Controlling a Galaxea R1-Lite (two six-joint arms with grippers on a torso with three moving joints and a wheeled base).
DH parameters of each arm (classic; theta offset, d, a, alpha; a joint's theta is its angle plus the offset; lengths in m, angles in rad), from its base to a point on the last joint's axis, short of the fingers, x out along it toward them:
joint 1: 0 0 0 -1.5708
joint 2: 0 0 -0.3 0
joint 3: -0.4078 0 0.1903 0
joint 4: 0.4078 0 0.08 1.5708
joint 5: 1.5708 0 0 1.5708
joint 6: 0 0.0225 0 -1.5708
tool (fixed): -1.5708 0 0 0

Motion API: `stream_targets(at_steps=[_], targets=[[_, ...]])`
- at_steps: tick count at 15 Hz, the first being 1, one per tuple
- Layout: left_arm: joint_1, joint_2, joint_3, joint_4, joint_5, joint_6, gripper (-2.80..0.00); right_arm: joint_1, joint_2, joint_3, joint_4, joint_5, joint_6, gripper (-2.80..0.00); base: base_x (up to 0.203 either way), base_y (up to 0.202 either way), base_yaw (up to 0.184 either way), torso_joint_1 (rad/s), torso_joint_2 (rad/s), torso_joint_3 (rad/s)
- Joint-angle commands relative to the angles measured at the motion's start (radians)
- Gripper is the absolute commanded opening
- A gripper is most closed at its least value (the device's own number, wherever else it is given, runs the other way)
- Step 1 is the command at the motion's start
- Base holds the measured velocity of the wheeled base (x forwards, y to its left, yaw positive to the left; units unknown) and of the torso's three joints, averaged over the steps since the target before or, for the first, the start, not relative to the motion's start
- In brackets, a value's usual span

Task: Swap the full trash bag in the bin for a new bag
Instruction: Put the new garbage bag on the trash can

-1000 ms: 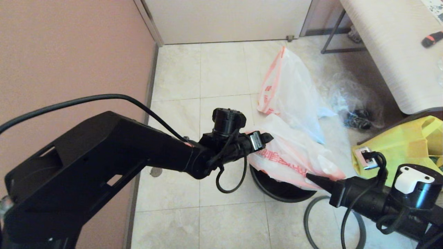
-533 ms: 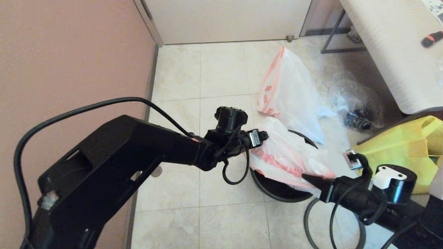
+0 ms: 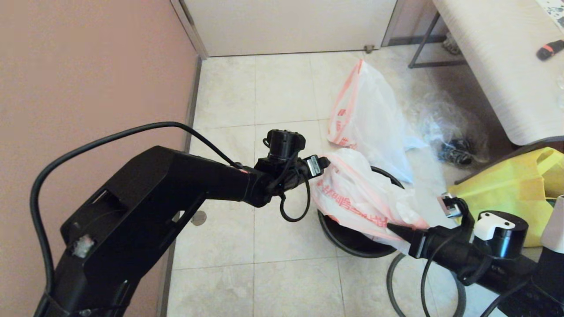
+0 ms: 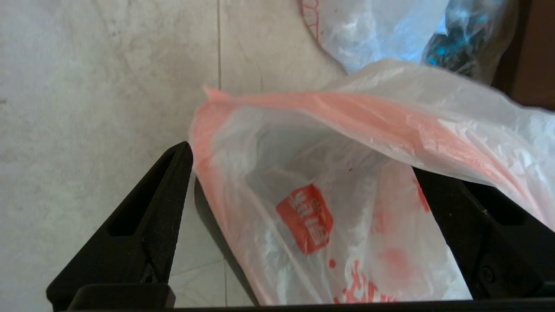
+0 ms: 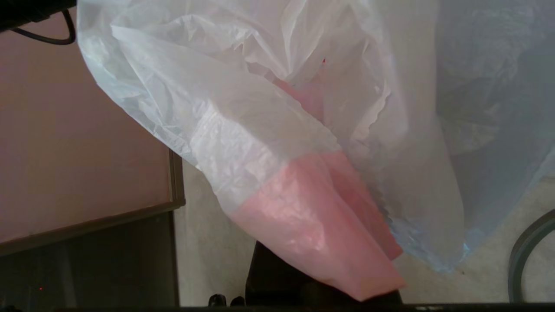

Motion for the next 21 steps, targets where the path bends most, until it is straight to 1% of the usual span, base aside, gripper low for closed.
stream_targets(at_steps=[1, 2, 3, 4, 5, 6, 7, 8, 9, 10, 11, 14, 15, 17, 19, 21], targets=[[-0.006, -0.035, 0.007, 0.036, 0.001, -0.009, 0.00, 0.001, -0.001, 0.001, -0.008, 0.003, 0.002, -2.80, 0.000, 0.000, 0.000, 0.000, 0.00, 0.000], [-0.013, -0.079, 0.047, 0.079, 0.000, -0.024, 0.00, 0.002, -0.003, 0.001, -0.008, 0.003, 0.002, -2.80, 0.000, 0.000, 0.000, 0.000, 0.00, 0.000], [-0.023, -0.131, 0.119, 0.127, -0.002, -0.050, 0.00, 0.002, -0.003, 0.001, -0.008, 0.003, 0.002, -2.80, 0.000, 0.000, 0.000, 0.000, 0.00, 0.000], [-0.029, -0.173, 0.200, 0.145, -0.004, -0.070, 0.00, 0.003, -0.003, 0.001, -0.008, 0.003, 0.002, -2.80, 0.000, 0.000, 0.000, 0.000, 0.00, 0.000], [-0.031, -0.205, 0.284, 0.142, -0.006, -0.081, 0.00, 0.005, -0.003, 0.001, -0.008, 0.003, 0.002, -2.80, 0.000, 0.000, 0.000, 0.000, 0.00, 0.000], [-0.025, -0.224, 0.367, 0.100, -0.007, -0.075, 0.00, 0.008, -0.003, 0.001, -0.008, 0.003, 0.002, -2.80, 0.000, 0.000, 0.000, 0.000, 0.00, 0.000], [-0.007, -0.221, 0.425, 0.013, -0.007, -0.021, 0.00, 0.012, -0.003, 0.002, -0.008, 0.003, 0.002, -2.80, 0.000, 0.000, 0.000, 0.000, 0.00, 0.000], [0.011, -0.190, 0.447, -0.068, -0.007, 0.062, 0.00, 0.014, -0.004, 0.004, -0.008, 0.003, 0.002, -2.80, 0.000, 0.000, 0.000, 0.000, 0.00, 0.000], [0.025, -0.145, 0.449, -0.137, -0.004, 0.104, 0.00, 0.014, -0.006, 0.005, -0.008, 0.003, 0.002, -2.80, 0.000, 0.000, 0.000, 0.000, 0.00, 0.000], [0.037, -0.106, 0.438, -0.214, -0.002, 0.133, 0.00, 0.014, -0.009, 0.008, -0.008, 0.004, 0.002, -2.80, 0.000, 0.000, 0.000, 0.000, 0.00, 0.000], [0.046, -0.077, 0.409, -0.254, -0.001, 0.145, 0.00, 0.015, -0.011, 0.010, -0.008, 0.004, 0.004, -2.80, 0.000, 0.000, 0.000, 0.000, 0.00, 0.000], [0.052, -0.002, 0.313, -0.271, -0.010, 0.146, 0.00, 0.018, -0.014, 0.016, -0.008, 0.006, 0.005, -2.80, 0.000, 0.000, 0.000, 0.000, 0.00, 0.000], [0.049, 0.007, 0.291, -0.271, -0.036, 0.148, 0.00, 0.013, -0.014, 0.015, -0.008, 0.006, 0.005, -2.80, 0.000, 0.000, 0.000, 0.000, 0.00, 0.000], [0.041, 0.002, 0.283, -0.270, -0.107, 0.158, 0.00, 0.000, -0.014, 0.010, -0.008, 0.006, 0.007, -2.80, 0.000, 0.000, 0.000, 0.000, 0.00, 0.000], [0.036, 0.030, 0.246, -0.272, -0.115, 0.195, 0.00, -0.010, -0.014, 0.011, -0.008, 0.006, 0.007, -2.80, 0.000, 0.000, 0.000, 0.000, 0.00, 0.000], [0.042, 0.069, 0.164, -0.272, -0.110, 0.226, 0.00, -0.015, -0.015, 0.016, -0.008, 0.007, 0.007, -2.80, 0.000, 0.000, 0.000, 0.000, 0.00, 0.000]])
